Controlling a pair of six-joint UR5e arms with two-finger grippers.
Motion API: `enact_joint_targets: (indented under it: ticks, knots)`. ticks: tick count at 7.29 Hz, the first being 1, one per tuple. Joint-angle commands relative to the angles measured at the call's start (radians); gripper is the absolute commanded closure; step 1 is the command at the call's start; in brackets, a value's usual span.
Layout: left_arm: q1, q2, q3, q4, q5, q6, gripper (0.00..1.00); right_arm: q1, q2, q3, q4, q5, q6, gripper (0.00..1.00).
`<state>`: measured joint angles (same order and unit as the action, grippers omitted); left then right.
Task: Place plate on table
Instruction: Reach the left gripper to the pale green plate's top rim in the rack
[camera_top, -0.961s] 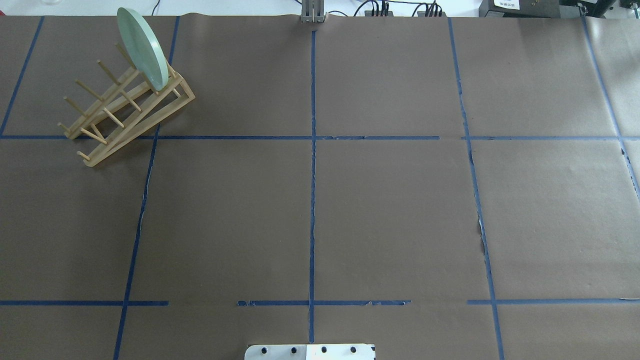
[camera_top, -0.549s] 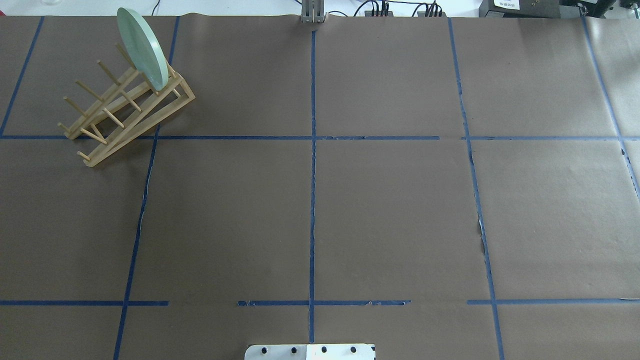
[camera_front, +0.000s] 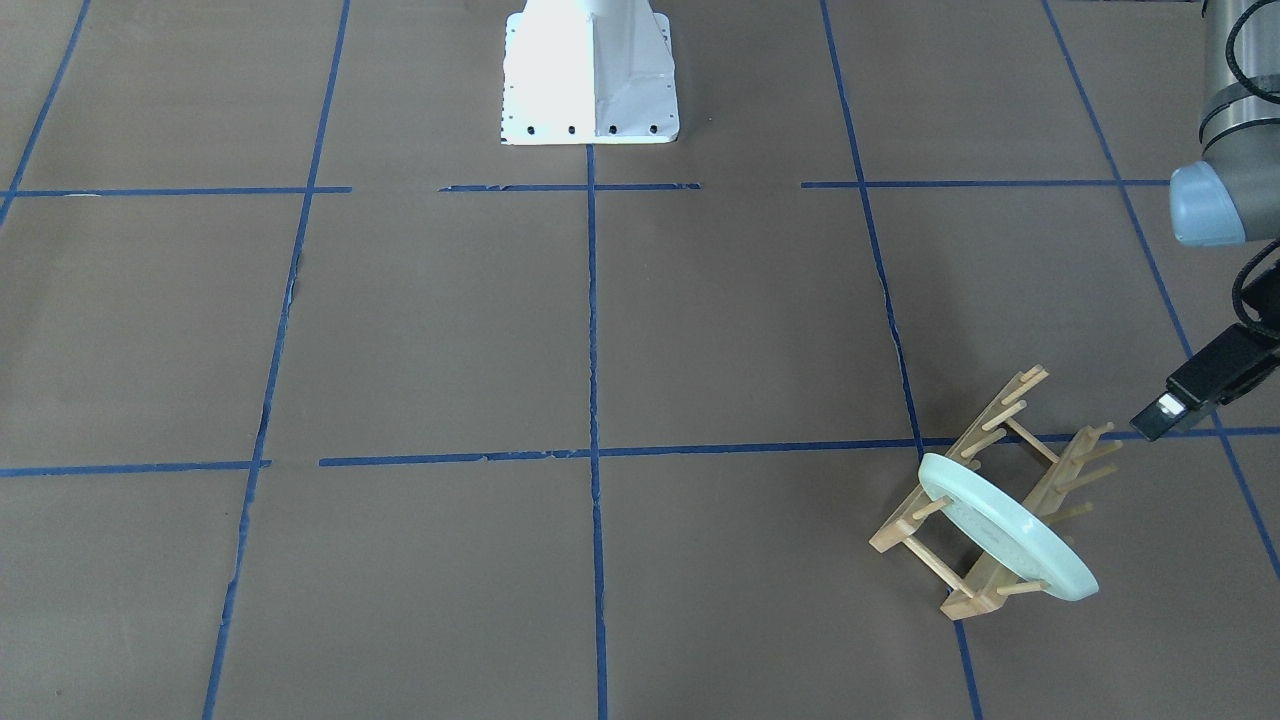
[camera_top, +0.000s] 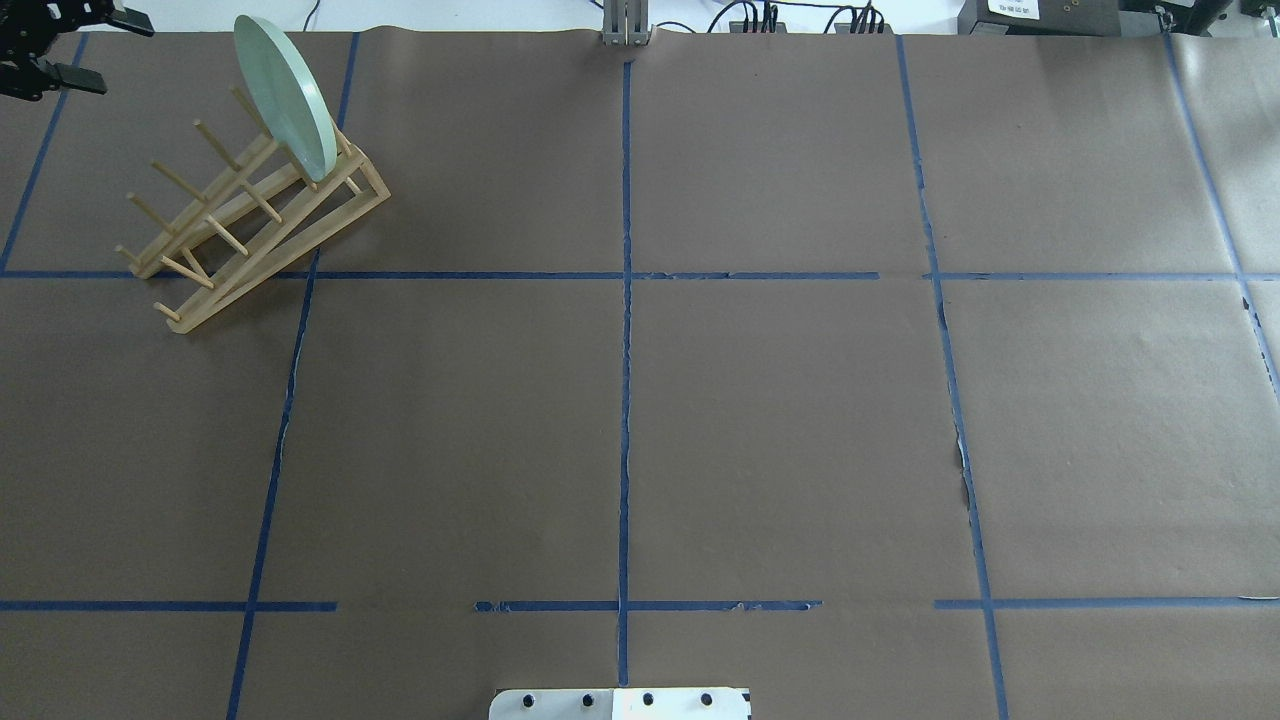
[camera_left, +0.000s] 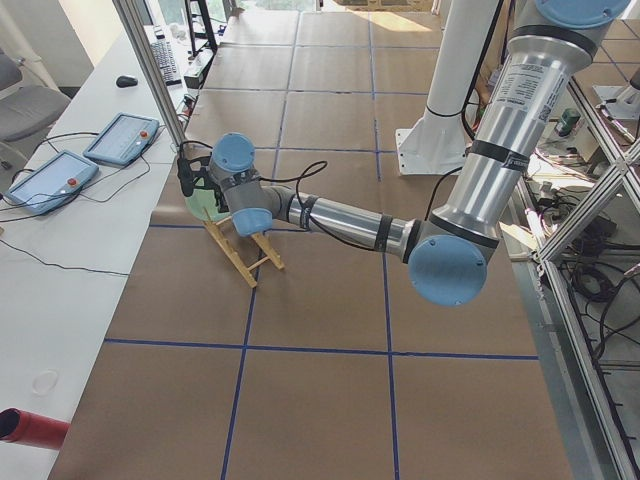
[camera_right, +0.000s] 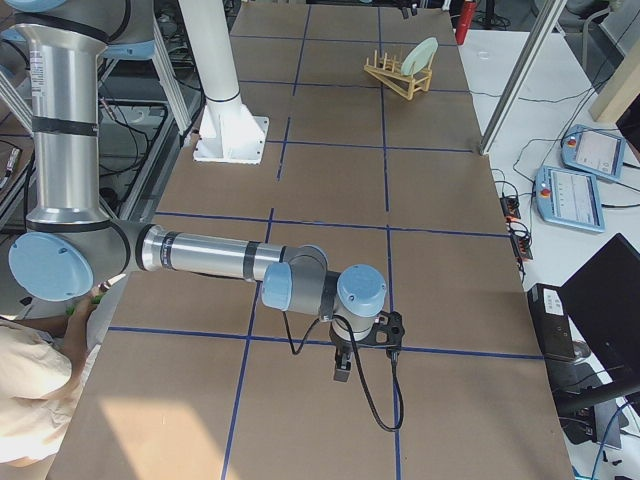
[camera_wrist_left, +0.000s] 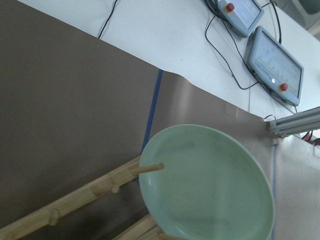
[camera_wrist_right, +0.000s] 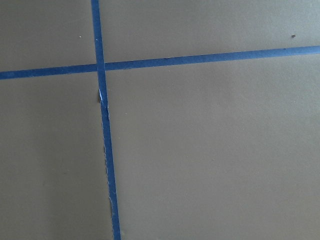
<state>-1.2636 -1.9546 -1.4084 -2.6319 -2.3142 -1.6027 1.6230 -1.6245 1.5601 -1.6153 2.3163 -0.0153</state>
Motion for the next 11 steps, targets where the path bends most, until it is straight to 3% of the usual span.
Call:
enact_joint_targets:
  ticks: [1,3,4,5,6,7,9,11]
  knots:
    - [0.105,-0.097,0.096,-0.141,0.224,-0.430,0.00,0.000,0.000,0.000,0.000,0.000,0.000,0.00]
    - [0.139,-0.145,0.167,-0.142,0.313,-0.531,0.02,0.000,0.000,0.001,0.000,0.000,0.000,0.00]
    - [0.141,-0.145,0.186,-0.142,0.321,-0.531,0.11,0.000,0.000,0.002,0.000,0.000,0.000,0.00]
    - [0.141,-0.145,0.190,-0.142,0.322,-0.531,0.37,0.000,0.000,0.000,0.000,0.000,0.000,0.00]
    - [0.141,-0.145,0.189,-0.142,0.320,-0.531,0.90,0.000,0.000,0.001,0.000,0.000,0.000,0.00]
    - [0.139,-0.145,0.181,-0.143,0.318,-0.525,1.00,0.000,0.000,0.000,0.000,0.000,0.000,0.00]
    - [0.107,-0.142,0.128,-0.142,0.308,-0.517,1.00,0.000,0.000,0.000,0.000,0.000,0.000,0.00]
    - [0.020,-0.144,0.013,-0.081,0.161,-0.533,1.00,0.000,0.000,0.000,0.000,0.000,0.000,0.00]
